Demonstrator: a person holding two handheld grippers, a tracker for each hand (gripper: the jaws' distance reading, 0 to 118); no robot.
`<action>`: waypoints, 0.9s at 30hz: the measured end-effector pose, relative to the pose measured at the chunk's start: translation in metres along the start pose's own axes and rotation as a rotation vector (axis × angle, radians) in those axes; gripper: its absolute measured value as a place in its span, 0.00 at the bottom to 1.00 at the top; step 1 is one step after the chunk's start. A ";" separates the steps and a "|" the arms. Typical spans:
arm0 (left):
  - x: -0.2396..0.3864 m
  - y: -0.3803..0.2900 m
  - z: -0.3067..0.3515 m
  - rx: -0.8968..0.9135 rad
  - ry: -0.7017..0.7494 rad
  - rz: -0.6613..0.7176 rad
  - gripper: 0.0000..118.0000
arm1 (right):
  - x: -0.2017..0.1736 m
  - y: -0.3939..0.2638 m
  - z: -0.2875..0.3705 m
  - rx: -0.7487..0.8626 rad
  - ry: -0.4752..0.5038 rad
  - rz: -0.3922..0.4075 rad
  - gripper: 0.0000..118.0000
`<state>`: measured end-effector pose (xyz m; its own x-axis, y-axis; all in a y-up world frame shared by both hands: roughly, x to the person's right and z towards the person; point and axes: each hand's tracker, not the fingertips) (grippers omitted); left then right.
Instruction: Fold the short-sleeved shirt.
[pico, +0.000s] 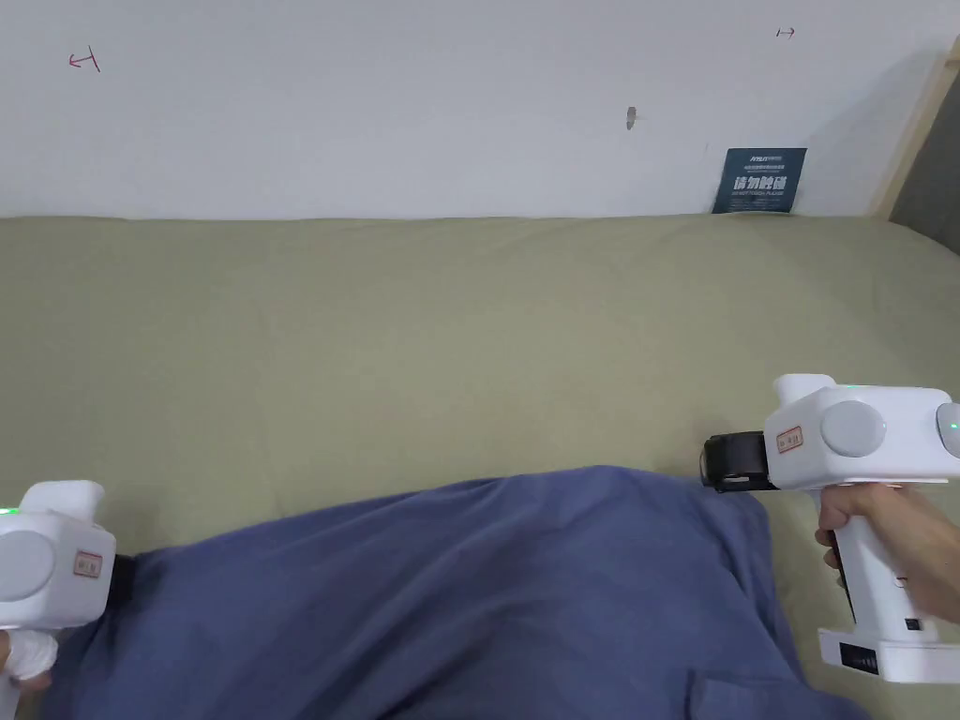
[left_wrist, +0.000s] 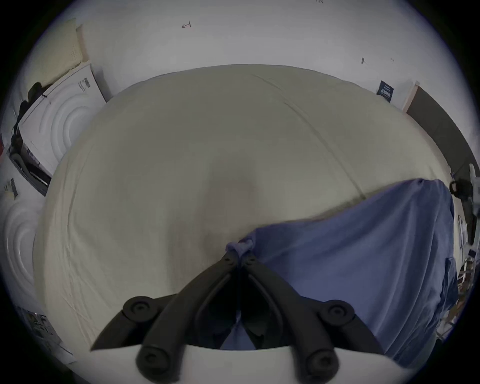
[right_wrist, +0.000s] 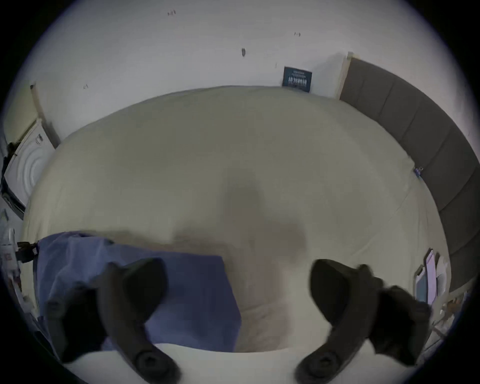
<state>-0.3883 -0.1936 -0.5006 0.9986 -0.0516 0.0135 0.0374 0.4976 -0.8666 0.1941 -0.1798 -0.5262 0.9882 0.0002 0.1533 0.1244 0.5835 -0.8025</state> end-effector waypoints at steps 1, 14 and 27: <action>0.000 0.000 -0.003 0.000 0.004 -0.007 0.00 | 0.000 0.002 -0.007 -0.021 -0.008 -0.003 0.83; -0.011 0.002 0.020 0.064 0.024 0.008 0.00 | -0.016 -0.014 0.029 0.063 0.030 0.077 0.01; -0.050 0.020 0.221 0.332 -0.011 -0.001 0.00 | 0.011 -0.008 0.244 0.367 0.104 0.066 0.01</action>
<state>-0.4294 0.0100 -0.4085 0.9988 -0.0437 0.0218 0.0473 0.7528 -0.6566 0.1816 0.0133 -0.3772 0.9992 -0.0238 0.0332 0.0381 0.8368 -0.5462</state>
